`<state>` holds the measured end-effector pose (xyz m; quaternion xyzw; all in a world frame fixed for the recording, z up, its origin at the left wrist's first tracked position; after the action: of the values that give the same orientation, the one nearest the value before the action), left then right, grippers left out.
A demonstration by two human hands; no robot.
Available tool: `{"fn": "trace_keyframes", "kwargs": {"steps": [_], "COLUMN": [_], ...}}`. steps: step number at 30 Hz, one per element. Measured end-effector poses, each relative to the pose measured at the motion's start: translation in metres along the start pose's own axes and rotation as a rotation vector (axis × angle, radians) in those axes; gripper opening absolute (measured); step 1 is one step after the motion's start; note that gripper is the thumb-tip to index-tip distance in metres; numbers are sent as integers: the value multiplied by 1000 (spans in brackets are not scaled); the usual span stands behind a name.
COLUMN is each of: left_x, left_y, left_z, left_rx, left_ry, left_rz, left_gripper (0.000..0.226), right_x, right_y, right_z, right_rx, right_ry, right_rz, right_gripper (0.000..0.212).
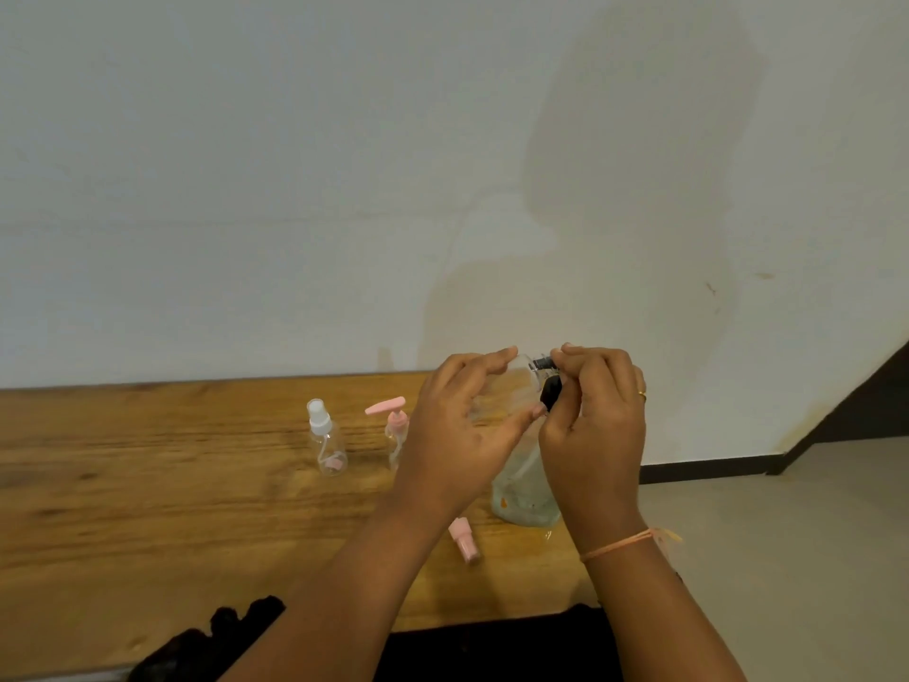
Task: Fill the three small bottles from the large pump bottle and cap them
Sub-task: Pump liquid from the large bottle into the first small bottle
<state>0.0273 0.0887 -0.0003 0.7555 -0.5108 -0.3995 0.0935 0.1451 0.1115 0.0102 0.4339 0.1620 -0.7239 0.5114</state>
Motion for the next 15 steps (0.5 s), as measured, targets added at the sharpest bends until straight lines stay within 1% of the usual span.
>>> {"fn": "trace_keyframes", "kwargs": {"steps": [3, 5, 8, 10, 12, 15], "left_x": [-1, 0, 1, 1, -1, -3], "left_y": [0, -1, -1, 1, 3, 3], "left_z": [2, 2, 0, 1, 4, 3], "left_rx": [33, 44, 92, 108, 94, 124], "left_ry": [24, 39, 49, 23, -9, 14], "left_rz": [10, 10, -6, -29, -54, -30], "left_gripper": [41, 41, 41, 43, 45, 45], "right_x": [5, 5, 3, 2, 1, -4], "right_y": [-2, -2, -1, 1, 5, 9], "right_z": [-2, -2, 3, 7, 9, 5], "right_rx": [9, 8, -35, -46, -18, 30], "right_ry": [-1, -16, -73, -107, -87, -18], "right_rz": [16, 26, 11, 23, 43, 62], "right_gripper": [28, 28, 19, 22, 20, 20]}}
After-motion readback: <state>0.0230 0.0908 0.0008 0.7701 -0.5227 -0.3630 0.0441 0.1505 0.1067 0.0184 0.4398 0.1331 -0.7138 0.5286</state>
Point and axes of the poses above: each hand's wrist, its own x-axis away from the middle knuckle, its own y-axis out of the back of the hand, z = x × y, the point moved 1 cm from there along -x, towards the middle knuckle, and after that the axes turned 13 degrees about -x, right-handed, at the moved point
